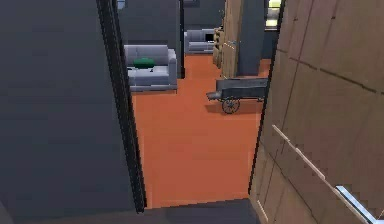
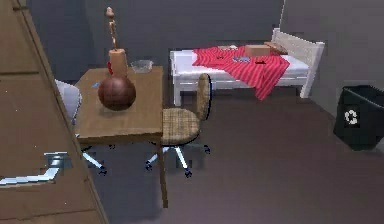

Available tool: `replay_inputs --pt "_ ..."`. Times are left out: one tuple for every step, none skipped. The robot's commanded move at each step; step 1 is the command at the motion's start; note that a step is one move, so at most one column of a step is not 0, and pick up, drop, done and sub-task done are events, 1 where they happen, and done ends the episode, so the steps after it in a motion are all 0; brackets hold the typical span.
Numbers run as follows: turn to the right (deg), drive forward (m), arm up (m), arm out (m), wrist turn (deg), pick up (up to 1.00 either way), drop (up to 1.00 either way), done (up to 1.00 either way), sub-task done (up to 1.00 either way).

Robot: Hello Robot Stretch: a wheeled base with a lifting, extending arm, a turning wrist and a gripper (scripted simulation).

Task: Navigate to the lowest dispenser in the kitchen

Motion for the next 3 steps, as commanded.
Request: replay_inputs --pt "0.0 0.1 0.0 0.0 0.0 0.0 0.0 0.0 0.0" --pt "-15.0 0.0 0.0 0.0 0.0 0.0 0.0 0.0 0.0" --pt "0.0 0.95 0.0 0.0 0.0 0.0 0.0 0.0 0.0"
